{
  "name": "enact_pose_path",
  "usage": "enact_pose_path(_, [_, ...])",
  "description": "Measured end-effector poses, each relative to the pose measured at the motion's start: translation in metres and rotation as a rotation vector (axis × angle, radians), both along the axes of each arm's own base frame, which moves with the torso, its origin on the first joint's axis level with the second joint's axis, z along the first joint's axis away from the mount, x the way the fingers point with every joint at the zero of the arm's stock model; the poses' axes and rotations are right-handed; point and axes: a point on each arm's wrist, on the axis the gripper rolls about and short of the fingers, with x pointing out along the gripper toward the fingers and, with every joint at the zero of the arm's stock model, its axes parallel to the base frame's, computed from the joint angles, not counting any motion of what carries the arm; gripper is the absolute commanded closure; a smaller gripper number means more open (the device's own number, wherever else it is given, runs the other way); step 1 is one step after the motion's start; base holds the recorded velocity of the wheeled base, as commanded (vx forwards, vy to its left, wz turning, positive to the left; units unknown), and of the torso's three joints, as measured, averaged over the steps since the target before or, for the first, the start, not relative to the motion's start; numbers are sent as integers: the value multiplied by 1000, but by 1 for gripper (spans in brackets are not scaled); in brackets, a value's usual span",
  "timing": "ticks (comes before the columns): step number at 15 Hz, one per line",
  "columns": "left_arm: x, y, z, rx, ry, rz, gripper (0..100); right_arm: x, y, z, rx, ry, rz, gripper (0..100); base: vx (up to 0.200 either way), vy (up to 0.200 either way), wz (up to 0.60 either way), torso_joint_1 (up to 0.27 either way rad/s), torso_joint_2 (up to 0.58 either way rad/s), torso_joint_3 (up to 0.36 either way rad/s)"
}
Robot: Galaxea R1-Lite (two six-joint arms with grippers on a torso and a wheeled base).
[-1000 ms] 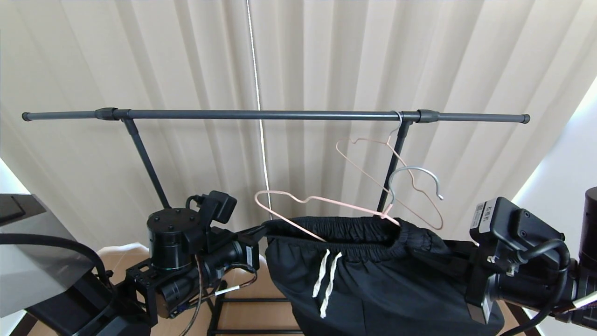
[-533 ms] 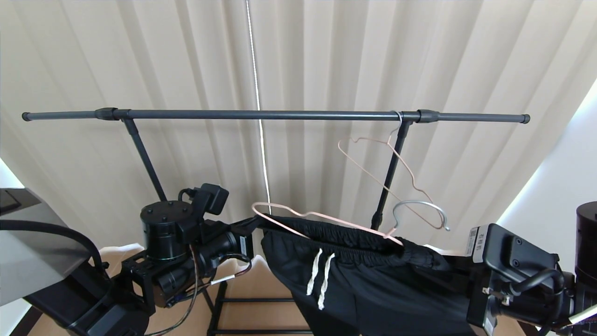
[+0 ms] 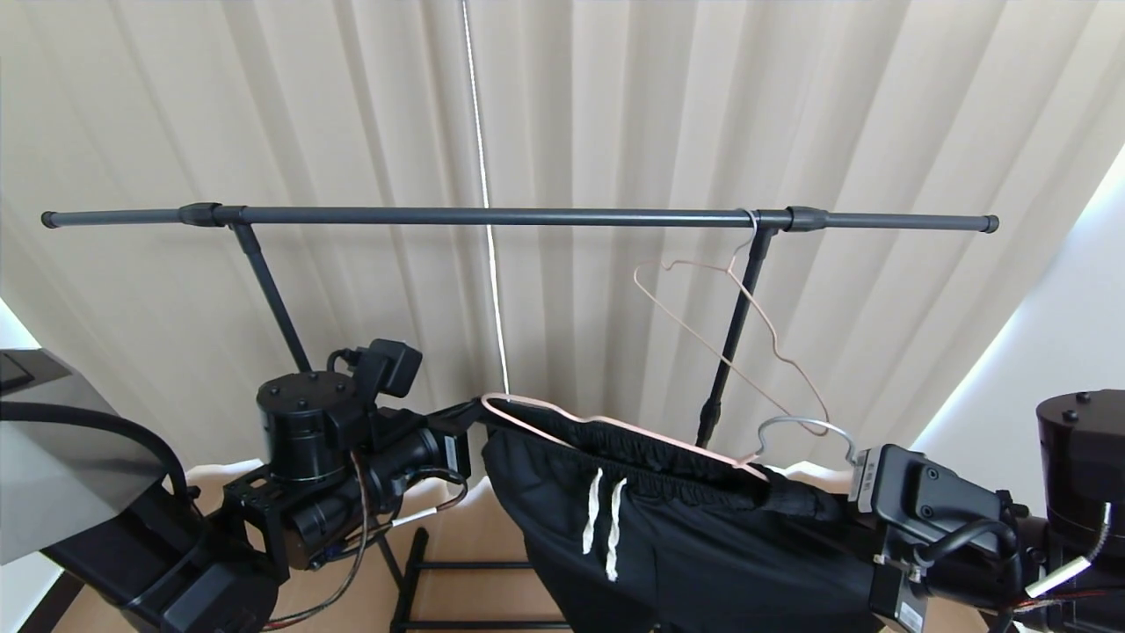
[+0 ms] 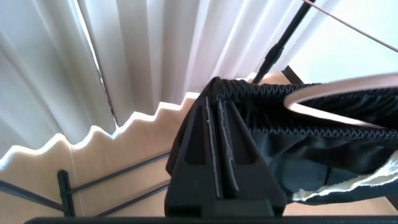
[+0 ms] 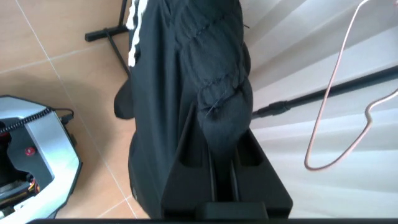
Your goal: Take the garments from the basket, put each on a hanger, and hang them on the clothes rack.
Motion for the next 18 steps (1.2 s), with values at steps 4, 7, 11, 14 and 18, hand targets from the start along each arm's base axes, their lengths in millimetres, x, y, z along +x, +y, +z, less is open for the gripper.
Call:
enact_pose_path(4, [0, 1, 1, 0, -3, 4, 100, 8, -2, -11, -33, 40, -21, 100, 0, 0, 0, 0, 0, 0])
enact_pose_path(7, [1, 2, 2, 9, -12, 3, 100, 17, -6, -18, -76, 51, -32, 100, 0, 0, 0, 0, 0, 0])
enact_pose_path(11, [0, 2, 3, 10, -15, 4, 100, 25, -7, -29, -110, 89, -43, 100, 0, 0, 0, 0, 0, 0])
enact_pose_path(14, [-4, 3, 6, 21, -27, -4, 100, 31, -5, -38, -133, 121, -45, 100, 0, 0, 0, 0, 0, 0])
enact_pose_path(18, [-13, 1, 15, 32, -59, -25, 100, 35, -4, -43, -143, 140, -48, 100, 0, 0, 0, 0, 0, 0])
